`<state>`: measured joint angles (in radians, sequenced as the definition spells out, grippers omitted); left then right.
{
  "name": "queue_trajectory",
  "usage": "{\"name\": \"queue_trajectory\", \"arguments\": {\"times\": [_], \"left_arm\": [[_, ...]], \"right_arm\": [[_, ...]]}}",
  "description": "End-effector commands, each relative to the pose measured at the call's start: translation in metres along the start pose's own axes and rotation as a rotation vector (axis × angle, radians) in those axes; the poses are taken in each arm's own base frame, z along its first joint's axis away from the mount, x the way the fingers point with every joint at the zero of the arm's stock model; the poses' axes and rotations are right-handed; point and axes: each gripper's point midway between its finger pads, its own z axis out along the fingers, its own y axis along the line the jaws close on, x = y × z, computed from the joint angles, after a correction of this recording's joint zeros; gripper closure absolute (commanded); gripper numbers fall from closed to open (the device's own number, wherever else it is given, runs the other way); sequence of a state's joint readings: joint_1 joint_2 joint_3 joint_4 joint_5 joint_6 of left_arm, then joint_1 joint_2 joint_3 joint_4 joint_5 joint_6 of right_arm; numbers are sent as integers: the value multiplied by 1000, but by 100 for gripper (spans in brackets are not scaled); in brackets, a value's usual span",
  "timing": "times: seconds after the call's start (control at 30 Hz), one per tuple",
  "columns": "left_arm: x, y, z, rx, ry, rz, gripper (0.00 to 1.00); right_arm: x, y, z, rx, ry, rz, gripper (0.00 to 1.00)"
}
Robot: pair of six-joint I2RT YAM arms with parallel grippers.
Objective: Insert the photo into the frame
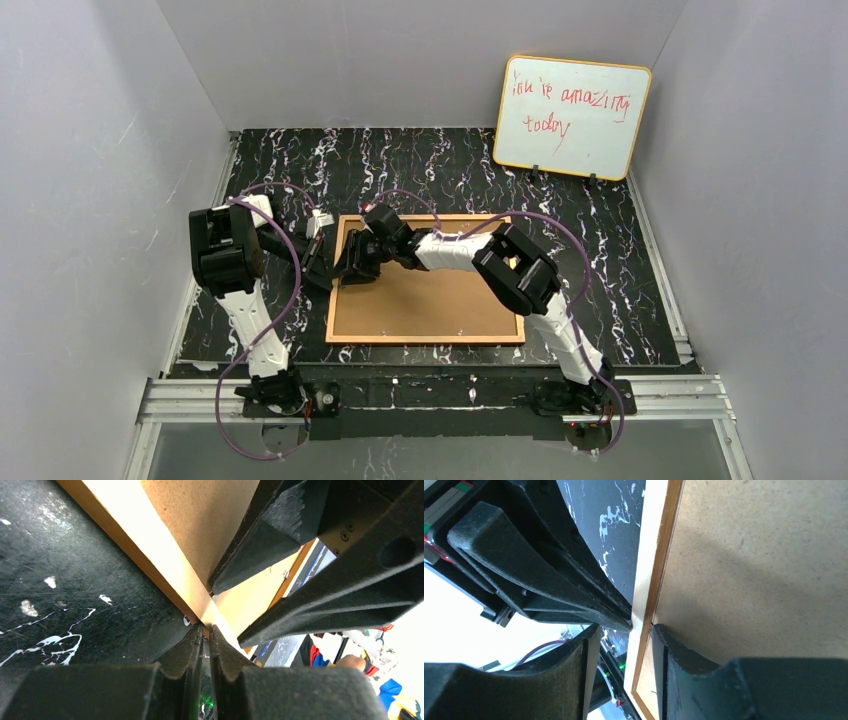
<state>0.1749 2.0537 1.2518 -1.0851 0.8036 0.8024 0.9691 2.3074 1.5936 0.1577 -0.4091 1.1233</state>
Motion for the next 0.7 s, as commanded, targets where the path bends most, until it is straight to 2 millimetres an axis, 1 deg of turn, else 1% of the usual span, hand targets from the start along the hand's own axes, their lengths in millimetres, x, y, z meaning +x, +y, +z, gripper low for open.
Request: {"name": "queue_trajectory", "arguments": {"times": [0.0, 0.1, 0.17, 0.23, 0.33, 0.4, 0.5, 0.57, 0.6, 0.67], "left_arm": [[-8, 14, -5, -85, 7, 111, 91], [-11, 8, -16, -93, 11, 154, 86], [-13, 5, -25, -109, 15, 185, 80], [-11, 1, -33, -115, 37, 230, 71], [-1, -2, -39, -132, 79, 273, 66], [7, -1, -37, -143, 100, 289, 65], [19, 1, -33, -173, 131, 316, 64], [26, 4, -27, -205, 158, 341, 64], [29, 5, -24, -217, 170, 352, 64], [37, 3, -19, -228, 191, 367, 64]], "right_arm": [[-26, 15, -15, -19, -44, -49, 46], [-64, 29, -50, -14, -142, -86, 36], [-87, 30, -82, -3, -208, -92, 32], [-106, 22, -121, 22, -284, -83, 26], [-115, -2, -179, 94, -391, -58, 22], [-113, -32, -218, 197, -463, -29, 17], [-101, -79, -273, 321, -564, 30, 11], [-88, -108, -302, 392, -615, 71, 7], [-80, -116, -316, 403, -642, 88, 5], [-64, -142, -330, 443, -659, 133, 4]]}}
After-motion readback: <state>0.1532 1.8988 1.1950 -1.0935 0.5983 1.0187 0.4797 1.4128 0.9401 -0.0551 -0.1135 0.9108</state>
